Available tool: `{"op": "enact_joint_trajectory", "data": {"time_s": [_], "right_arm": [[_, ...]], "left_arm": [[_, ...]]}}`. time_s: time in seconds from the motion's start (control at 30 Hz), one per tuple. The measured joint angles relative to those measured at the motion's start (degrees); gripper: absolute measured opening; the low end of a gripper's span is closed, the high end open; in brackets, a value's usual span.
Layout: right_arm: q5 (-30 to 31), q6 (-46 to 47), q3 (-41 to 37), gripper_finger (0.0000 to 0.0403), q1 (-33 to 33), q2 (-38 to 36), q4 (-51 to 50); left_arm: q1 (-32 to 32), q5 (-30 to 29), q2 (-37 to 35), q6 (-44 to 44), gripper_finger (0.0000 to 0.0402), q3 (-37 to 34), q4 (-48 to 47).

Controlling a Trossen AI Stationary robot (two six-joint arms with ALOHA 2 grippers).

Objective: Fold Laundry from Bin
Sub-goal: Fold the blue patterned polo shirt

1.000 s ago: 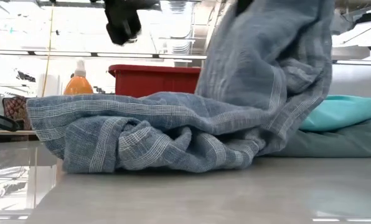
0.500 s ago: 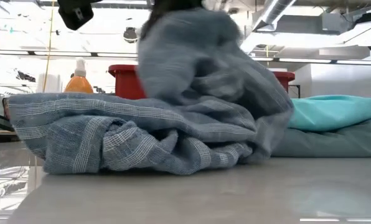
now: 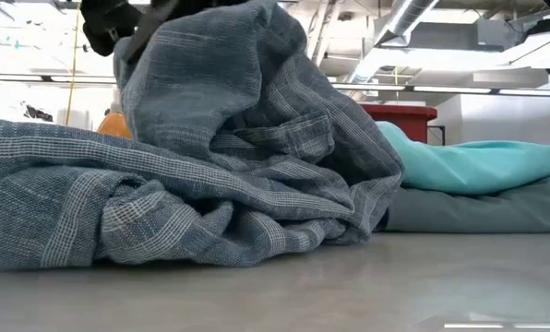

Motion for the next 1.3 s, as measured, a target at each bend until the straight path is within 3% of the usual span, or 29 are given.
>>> {"op": "enact_joint_trajectory", "data": {"time_s": [0.17,0.3,0.47,0.7,0.83,1.17,1.3], "right_arm": [[-3.71,-0.08,0.04,0.0222,0.0,-2.79,3.09],[-6.42,-0.01,0.0,0.0261,0.47,-5.41,-1.95],[5.38,-0.38,0.08,0.0265,3.95,-8.2,-6.48],[9.09,-0.53,-1.4,0.0265,6.84,-1.92,1.25],[9.43,0.59,-1.4,0.0265,7.25,1.6,8.16],[10.04,10.5,-1.32,0.0265,8.22,12.68,13.42],[11.07,17.21,-0.95,0.0264,9.75,16.45,18.27]], "left_arm": [[-0.18,-0.02,5.17,-0.15,0.0176,0.0,5.84],[-1.58,2.1,12.59,-0.14,0.0176,0.01,11.1],[-3.58,8.6,23.14,-0.44,0.0176,0.02,12.92],[-5.6,17.04,31.0,-3.11,0.0176,0.0,11.32],[-7.01,21.05,32.06,-1.2,0.0176,0.0,9.3],[-8.72,21.55,32.07,5.01,0.0176,0.0,-0.87],[-8.68,20.12,27.79,6.27,0.0176,-0.04,-4.07]]}}
